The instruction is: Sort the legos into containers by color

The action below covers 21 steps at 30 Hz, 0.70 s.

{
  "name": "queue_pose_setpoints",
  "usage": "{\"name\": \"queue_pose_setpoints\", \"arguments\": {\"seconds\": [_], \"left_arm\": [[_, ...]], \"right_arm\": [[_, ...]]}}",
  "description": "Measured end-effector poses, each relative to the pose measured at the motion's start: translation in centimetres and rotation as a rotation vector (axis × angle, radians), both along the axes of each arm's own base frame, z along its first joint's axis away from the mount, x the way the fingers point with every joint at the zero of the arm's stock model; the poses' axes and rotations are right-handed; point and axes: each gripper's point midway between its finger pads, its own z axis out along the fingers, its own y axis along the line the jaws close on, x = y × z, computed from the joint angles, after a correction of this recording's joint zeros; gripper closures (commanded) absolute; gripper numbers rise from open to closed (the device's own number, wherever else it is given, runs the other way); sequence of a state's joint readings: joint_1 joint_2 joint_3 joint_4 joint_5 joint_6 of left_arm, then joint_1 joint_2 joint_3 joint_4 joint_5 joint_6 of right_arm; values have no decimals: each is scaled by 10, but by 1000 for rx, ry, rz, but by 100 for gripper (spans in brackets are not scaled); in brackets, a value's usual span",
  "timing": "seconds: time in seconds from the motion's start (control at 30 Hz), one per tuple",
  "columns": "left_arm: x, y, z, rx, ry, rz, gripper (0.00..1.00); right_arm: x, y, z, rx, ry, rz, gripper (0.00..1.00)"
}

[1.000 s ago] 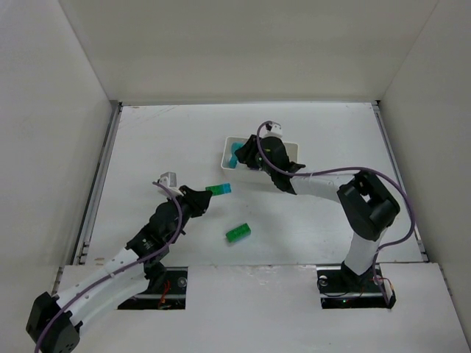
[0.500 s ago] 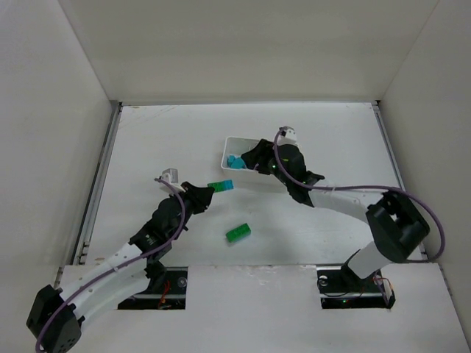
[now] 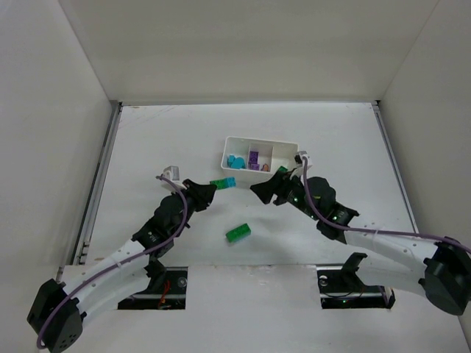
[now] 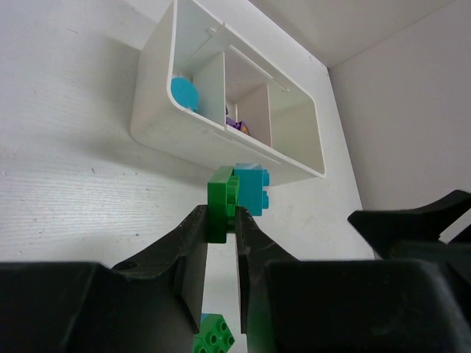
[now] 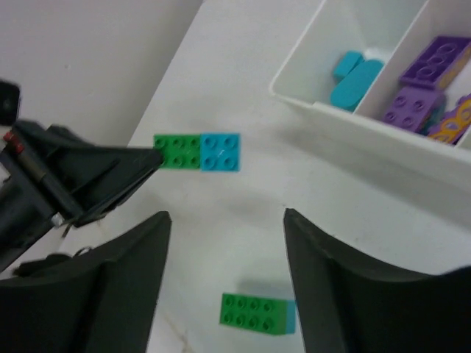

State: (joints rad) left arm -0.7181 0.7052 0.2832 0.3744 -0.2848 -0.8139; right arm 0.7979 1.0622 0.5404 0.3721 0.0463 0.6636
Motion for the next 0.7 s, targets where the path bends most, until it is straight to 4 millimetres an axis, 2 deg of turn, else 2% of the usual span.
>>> {"name": "queue_pose_setpoints", "arguments": {"seconds": [0.07, 0.23, 0.33, 0.53, 0.7], "left_arm": [[1, -1, 2, -5, 0, -2, 91], [1, -3, 5, -21, -5, -5, 91], [1, -5, 6, -30, -6, -9, 91], [-2, -10, 10, -51, -10, -28, 91], [-6, -16, 11, -61, -11, -51, 91]], "right_arm": [[-16, 6, 0, -5, -12, 53, 20], [-36, 19, -3, -30, -30, 140, 19], [-38, 23, -10, -51, -25, 161, 19], [-32, 35, -39, -115, 36, 181, 18], [-25, 44, -36, -112, 35, 185, 21]]}}
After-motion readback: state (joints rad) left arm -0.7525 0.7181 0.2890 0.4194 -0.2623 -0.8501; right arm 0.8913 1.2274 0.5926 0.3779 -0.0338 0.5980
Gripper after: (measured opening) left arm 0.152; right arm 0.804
